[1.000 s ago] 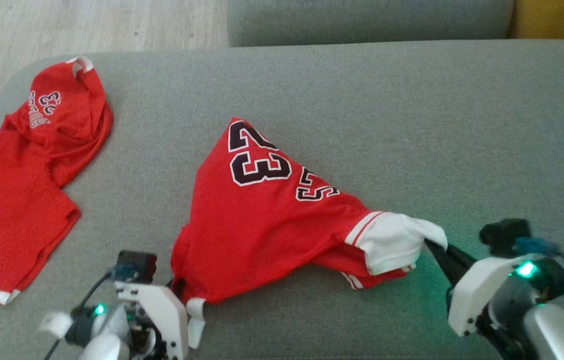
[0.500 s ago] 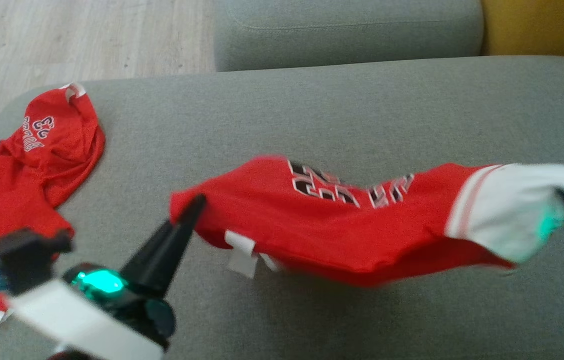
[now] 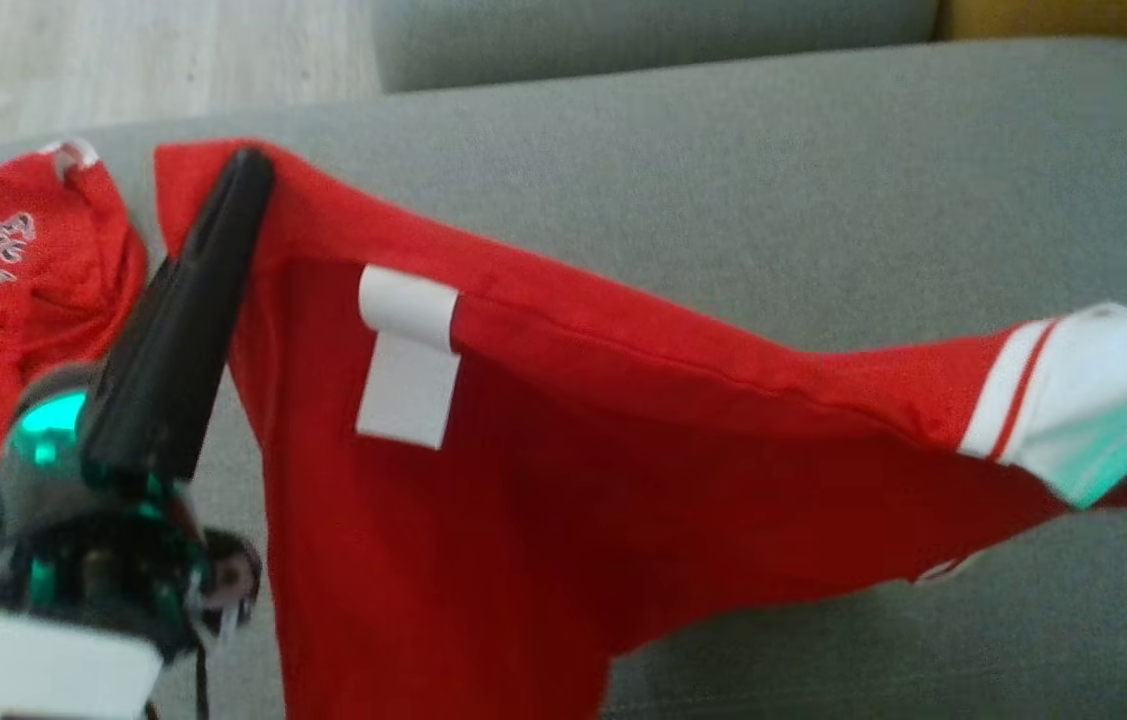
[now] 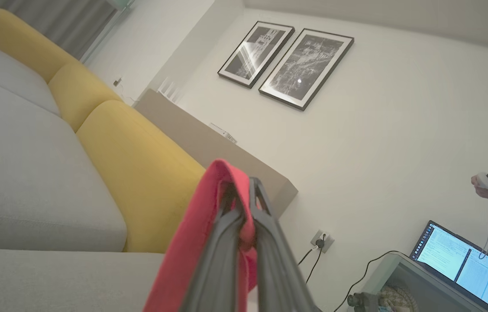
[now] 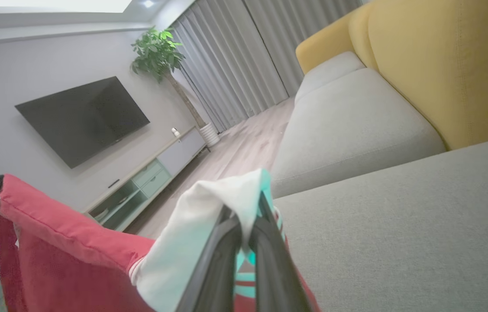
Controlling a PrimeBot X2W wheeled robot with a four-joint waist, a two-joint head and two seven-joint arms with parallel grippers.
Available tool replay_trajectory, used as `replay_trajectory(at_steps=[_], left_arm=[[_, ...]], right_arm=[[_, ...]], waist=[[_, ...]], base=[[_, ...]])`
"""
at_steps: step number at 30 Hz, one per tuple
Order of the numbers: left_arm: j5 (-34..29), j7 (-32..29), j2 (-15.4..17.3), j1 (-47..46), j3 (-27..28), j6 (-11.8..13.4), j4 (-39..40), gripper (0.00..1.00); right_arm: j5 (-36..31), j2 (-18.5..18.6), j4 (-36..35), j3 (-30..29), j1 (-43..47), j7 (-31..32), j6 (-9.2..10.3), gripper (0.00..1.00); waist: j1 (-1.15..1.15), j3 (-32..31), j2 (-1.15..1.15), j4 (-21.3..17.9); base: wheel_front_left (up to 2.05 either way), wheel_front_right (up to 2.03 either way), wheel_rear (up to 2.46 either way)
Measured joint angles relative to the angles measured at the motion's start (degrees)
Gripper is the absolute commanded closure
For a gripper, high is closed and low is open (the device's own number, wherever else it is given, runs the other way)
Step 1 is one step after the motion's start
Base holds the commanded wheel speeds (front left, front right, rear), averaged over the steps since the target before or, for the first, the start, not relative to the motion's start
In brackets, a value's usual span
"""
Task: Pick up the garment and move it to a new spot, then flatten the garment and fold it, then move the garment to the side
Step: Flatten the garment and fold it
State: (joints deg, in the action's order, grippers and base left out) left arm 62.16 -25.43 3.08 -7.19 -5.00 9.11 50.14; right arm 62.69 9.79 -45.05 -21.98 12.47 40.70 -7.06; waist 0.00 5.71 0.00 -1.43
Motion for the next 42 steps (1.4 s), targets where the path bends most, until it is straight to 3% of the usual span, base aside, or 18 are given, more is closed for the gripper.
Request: replay_trajectory(at_steps=[3, 6, 10, 13, 18, 20, 24, 29, 35, 42], left_arm=[[-0.1, -1.8, 0.4, -4.4, -0.2, 0.5, -3.3, 1.00], [-2.2, -3.4, 2.1, -13.4, -0.6, 0.5, -12.6, 1.00], [-7.7, -4.0, 3.3, -29.3, -2.9, 0.1, -29.4, 1.00], [-12.8, -0.6, 3.1, -41.6, -3.9, -0.5, -43.5, 1.00], [-18.0, 13.9, 0.3, -58.5, -3.0, -3.1, -64.2, 1.00], [-19.1, 20.5, -0.5, -63.8, -2.0, -4.2, -70.5, 1.00], [-23.3, 33.6, -0.7, -73.8, -2.8, -10.1, -82.0, 1.00], [-24.4, 37.7, -0.8, -72.2, -5.0, -13.2, -90.7, 1.00], [-26.0, 38.6, -1.5, -52.5, -11.3, -15.8, -97.9, 1.00], [-24.5, 39.2, 1.7, -31.4, -13.6, -16.2, -92.9, 1.00]], right_arm=[[-0.4, 1.2, 1.6, 2.0, -5.7, 2.5, 0.00, 1.00], [-4.4, 1.8, 8.1, 5.2, -17.0, 5.7, 0.00, 1.00], [-16.0, -0.7, 22.8, 6.7, -38.7, 8.8, 0.00, 1.00], [-27.2, -3.7, 34.4, 6.9, -56.9, 7.9, 0.01, 1.00], [-39.6, -5.8, 52.4, 7.2, -79.8, -5.9, 0.00, 1.00], [-41.2, -5.8, 57.9, 7.5, -85.8, -12.9, 0.01, 1.00], [-40.5, -5.6, 68.2, 11.8, -95.8, -28.4, 0.01, 1.00], [-38.4, -5.6, 72.0, 16.2, -91.8, -32.8, 0.00, 1.00], [-35.0, -3.8, 69.9, 25.1, -62.6, -33.6, 0.00, 1.00], [-28.3, 2.0, 58.4, 27.2, -34.5, -31.9, 0.00, 1.00]], waist=[[0.00, 2.4, 0.00, -0.3], [0.00, 5.1, 0.00, -0.1], [0.02, 8.5, 0.00, 1.2], [0.02, 11.3, 0.00, 2.4], [0.02, 15.8, 0.00, 4.0], [0.01, 17.6, 0.00, 4.1], [0.02, 22.2, 0.00, 3.4], [0.02, 24.3, -0.01, 1.8], [0.00, 21.0, 0.00, 0.4], [0.00, 15.1, 0.00, 0.1]], base=[[0.00, 0.00, 0.00], [0.00, 0.00, 0.00], [0.00, 0.00, 0.00], [0.00, 0.00, 0.00], [0.00, 0.00, 0.00], [0.00, 0.00, 0.00], [0.00, 0.00, 0.00], [0.00, 0.00, 0.00], [0.00, 0.00, 0.00], [0.00, 0.00, 0.00]])
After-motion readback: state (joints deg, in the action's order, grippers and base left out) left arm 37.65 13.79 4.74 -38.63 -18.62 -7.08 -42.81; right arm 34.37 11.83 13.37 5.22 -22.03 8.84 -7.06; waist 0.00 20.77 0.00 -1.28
